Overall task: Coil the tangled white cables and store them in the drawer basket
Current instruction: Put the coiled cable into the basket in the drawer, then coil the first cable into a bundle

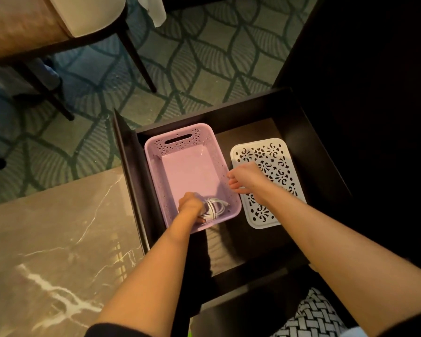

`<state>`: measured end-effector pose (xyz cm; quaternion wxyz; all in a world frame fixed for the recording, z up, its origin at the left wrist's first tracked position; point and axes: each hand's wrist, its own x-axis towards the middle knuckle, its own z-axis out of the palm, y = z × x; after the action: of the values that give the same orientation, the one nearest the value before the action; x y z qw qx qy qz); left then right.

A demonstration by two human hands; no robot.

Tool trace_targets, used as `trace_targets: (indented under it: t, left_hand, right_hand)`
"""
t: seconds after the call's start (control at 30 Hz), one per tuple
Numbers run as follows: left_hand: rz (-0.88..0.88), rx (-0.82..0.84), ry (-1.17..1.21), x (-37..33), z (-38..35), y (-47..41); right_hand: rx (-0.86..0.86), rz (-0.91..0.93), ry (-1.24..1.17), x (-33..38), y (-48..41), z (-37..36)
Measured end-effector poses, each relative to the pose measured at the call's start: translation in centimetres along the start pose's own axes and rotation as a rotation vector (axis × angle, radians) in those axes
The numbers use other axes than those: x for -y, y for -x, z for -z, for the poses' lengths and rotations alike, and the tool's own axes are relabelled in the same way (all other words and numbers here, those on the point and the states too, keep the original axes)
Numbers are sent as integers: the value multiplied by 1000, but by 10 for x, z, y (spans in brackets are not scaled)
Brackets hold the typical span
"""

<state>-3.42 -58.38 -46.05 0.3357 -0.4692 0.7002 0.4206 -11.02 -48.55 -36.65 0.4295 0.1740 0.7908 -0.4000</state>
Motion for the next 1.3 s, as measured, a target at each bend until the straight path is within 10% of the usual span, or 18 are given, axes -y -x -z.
trace_targets:
  t: [0.43, 0.8, 1.3]
  left_hand:
    - [-188, -114, -131, -38, 40, 30]
    - [-844, -226, 216, -159, 85, 199]
    - [-1542, -39, -49, -224, -16, 470]
  right_hand:
    - [-24, 18, -87, 9, 23, 20]
    - [-367, 517, -292, 51, 161, 144]
    - [-847, 888, -434, -39, 390, 296]
